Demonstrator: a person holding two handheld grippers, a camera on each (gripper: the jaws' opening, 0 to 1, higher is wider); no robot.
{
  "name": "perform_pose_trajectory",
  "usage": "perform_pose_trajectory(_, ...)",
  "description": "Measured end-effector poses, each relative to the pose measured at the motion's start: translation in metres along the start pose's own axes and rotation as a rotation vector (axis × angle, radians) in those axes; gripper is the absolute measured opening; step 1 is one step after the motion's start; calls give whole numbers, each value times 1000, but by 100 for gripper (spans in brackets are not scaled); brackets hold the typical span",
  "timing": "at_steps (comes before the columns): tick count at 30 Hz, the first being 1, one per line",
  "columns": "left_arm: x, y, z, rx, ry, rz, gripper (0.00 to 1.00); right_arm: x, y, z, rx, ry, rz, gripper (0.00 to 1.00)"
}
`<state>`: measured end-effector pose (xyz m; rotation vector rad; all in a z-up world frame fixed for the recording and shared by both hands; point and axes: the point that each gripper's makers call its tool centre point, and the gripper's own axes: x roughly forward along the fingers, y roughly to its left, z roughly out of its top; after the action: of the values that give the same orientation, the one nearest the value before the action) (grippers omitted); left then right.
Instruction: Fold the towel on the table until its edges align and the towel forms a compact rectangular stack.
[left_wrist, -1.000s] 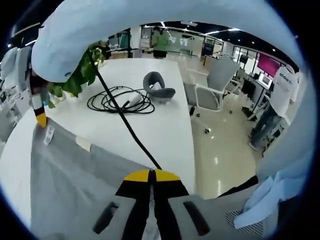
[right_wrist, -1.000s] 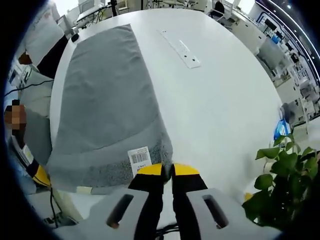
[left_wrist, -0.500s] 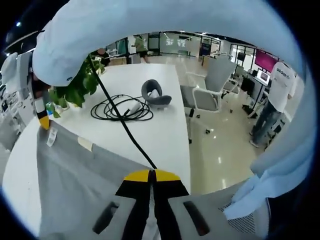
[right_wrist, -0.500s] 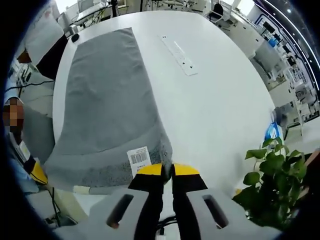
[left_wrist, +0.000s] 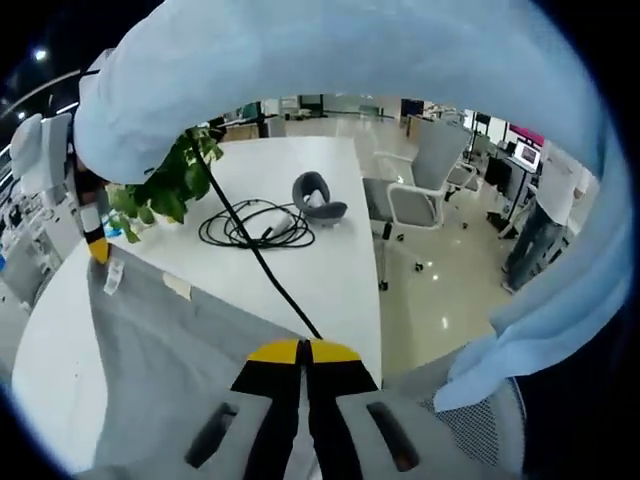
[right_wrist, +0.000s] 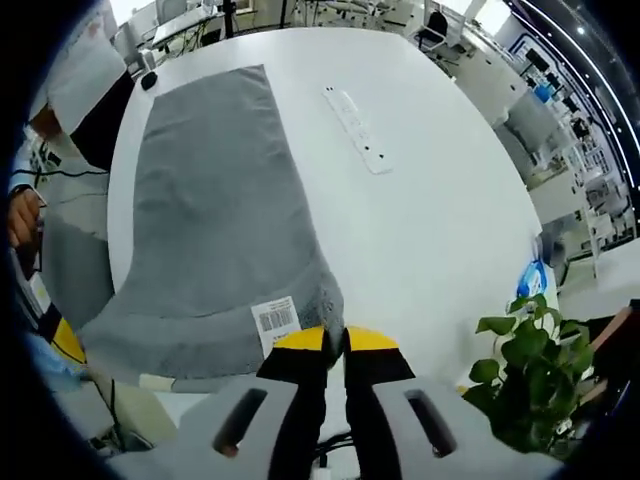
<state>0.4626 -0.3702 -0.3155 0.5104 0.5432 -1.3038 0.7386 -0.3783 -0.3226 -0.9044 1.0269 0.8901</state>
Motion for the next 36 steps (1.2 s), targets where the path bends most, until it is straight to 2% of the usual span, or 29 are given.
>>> perform_pose_trajectory(3, -13, 2, 0, 5, -6, 7, 0, -8, 10, 11, -7, -4, -8, 3)
perform_pose_trajectory(5, -23, 5, -1, 3, -11, 13, 0, -7, 2, 19, -11, -8, -12, 3)
perform_pose_trajectory(8, -35, 11, -3, 0, -23, 30, 0, -10, 11, 27, -19, -9, -20, 3)
perform_pose_trajectory(11, -45, 15, -6, -4, -30, 38, 0, -7, 7, 36, -24, -7, -21, 3)
perform_pose_trajectory(14, -54, 18, -12, -7, -30, 45, 0, -11, 17, 42, -28, -6, -22, 3)
perform_pose_trajectory(17, -63, 20, -16, -8, -30, 53, 0, -8, 8, 52, -28, -7, -24, 3)
perform_pose_trajectory(20, -74, 25, -20, -13, -33, 66, 0, -9, 12, 60, -31, -9, -24, 3)
perform_pose_trajectory(22, -80, 28, -24, -17, -34, 75, 0, -7, 10, 68, -34, -12, -24, 3)
perform_pose_trajectory(25, -93, 35, -31, -25, -32, 96, 0, -7, 20, 79, -40, -18, -25, 3)
perform_pose_trajectory(29, -107, 42, -38, -39, -35, 116, 0, -2, 13, 98, -45, -27, -22, 3)
perform_pose_trajectory(36, -132, 51, -51, -50, -33, 152, 0, -4, 17, 126, -53, -44, -18, 3)
